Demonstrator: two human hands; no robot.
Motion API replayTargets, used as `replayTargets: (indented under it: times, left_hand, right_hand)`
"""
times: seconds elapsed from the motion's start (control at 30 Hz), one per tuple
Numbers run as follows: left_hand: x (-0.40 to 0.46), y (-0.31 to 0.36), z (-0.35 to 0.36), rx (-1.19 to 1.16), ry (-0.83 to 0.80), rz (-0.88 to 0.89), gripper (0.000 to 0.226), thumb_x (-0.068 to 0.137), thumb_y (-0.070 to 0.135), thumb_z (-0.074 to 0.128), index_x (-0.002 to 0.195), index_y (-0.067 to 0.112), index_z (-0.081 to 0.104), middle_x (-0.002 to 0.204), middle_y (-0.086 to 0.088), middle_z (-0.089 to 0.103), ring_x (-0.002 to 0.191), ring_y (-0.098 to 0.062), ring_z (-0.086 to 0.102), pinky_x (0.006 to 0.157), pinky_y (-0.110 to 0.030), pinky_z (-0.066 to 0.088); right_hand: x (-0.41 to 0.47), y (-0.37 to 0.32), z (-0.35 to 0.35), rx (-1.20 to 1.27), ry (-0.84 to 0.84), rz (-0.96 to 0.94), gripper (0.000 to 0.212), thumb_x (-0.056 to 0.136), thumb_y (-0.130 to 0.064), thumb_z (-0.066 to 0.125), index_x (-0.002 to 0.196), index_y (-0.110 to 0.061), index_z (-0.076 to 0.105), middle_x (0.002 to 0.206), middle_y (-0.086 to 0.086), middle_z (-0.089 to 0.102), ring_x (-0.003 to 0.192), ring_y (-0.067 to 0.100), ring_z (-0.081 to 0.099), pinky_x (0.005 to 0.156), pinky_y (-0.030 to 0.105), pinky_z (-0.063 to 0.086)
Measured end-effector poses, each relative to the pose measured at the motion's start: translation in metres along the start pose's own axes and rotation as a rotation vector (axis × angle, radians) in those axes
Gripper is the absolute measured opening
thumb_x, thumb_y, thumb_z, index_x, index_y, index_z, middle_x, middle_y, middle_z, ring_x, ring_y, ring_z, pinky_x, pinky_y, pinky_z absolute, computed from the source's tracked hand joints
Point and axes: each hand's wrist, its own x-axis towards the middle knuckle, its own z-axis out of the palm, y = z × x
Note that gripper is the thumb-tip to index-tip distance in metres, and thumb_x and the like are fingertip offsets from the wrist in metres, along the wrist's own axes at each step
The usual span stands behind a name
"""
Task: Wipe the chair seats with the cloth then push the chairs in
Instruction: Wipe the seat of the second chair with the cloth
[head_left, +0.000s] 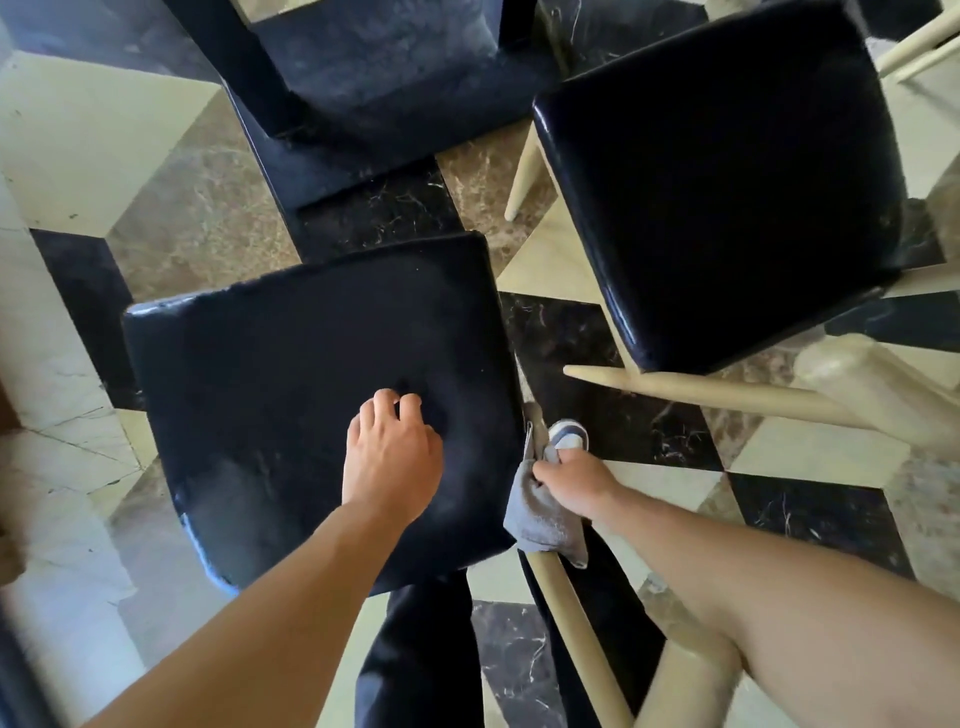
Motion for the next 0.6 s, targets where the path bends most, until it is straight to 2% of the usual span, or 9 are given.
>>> replayTargets:
  times: [0.1, 0.3, 0.4, 0.53, 0.6]
  left_hand:
    - [-0.006, 0.015, 0.004, -0.005, -0.004, 0.01, 0.038, 0.096, 0.023, 0.042, 0.13, 0.009, 0.049, 0.128, -0.01, 0.047, 0.116, -0.029, 0.044, 0.101, -0.038, 0.036]
    - [-0.019, 0.034, 0.006, -0.001, -0.007, -0.003, 0.037, 0.097, 0.026, 0.04, 0.13, 0.01, 0.049, 0.127, -0.009, 0.047, 0.115, -0.028, 0.045, 0.099, -0.039, 0.038]
    - [-0.027, 0.043, 0.002, -0.01, -0.016, -0.034, 0.036, 0.098, 0.027, 0.039, 0.128, 0.012, 0.05, 0.126, -0.008, 0.047, 0.115, -0.028, 0.045, 0.098, -0.039, 0.038]
    - [-0.039, 0.058, -0.019, -0.111, -0.003, -0.141, 0.037, 0.098, 0.028, 0.039, 0.131, 0.014, 0.048, 0.128, -0.007, 0.046, 0.117, -0.027, 0.042, 0.098, -0.038, 0.038]
    - [-0.048, 0.065, -0.035, -0.173, 0.009, -0.206, 0.039, 0.097, 0.029, 0.038, 0.133, 0.015, 0.046, 0.13, -0.006, 0.044, 0.12, -0.026, 0.04, 0.1, -0.038, 0.037]
  right_hand:
    - [-0.002, 0.014, 0.008, 0.082, 0.02, 0.027, 0.037, 0.095, -0.037, 0.052, 0.116, -0.009, 0.065, 0.112, 0.014, 0.067, 0.103, 0.03, 0.06, 0.082, 0.031, 0.04]
    - [-0.01, 0.001, -0.005, 0.116, 0.113, -0.077, 0.031, 0.095, -0.036, 0.053, 0.107, -0.01, 0.064, 0.096, 0.006, 0.062, 0.098, 0.029, 0.061, 0.084, 0.031, 0.042]
    - [-0.022, -0.011, -0.024, 0.206, 0.182, -0.16, 0.026, 0.094, -0.035, 0.052, 0.103, -0.014, 0.065, 0.096, 0.002, 0.068, 0.098, 0.026, 0.065, 0.081, 0.031, 0.045]
    - [-0.048, -0.042, -0.055, 0.325, 0.238, -0.273, 0.028, 0.095, -0.034, 0.051, 0.111, -0.015, 0.065, 0.108, 0.005, 0.071, 0.104, 0.025, 0.064, 0.093, 0.038, 0.05]
    - [-0.065, -0.06, -0.071, 0.383, 0.243, -0.311, 0.032, 0.095, -0.036, 0.052, 0.115, -0.015, 0.065, 0.11, 0.005, 0.071, 0.104, 0.024, 0.064, 0.094, 0.037, 0.05]
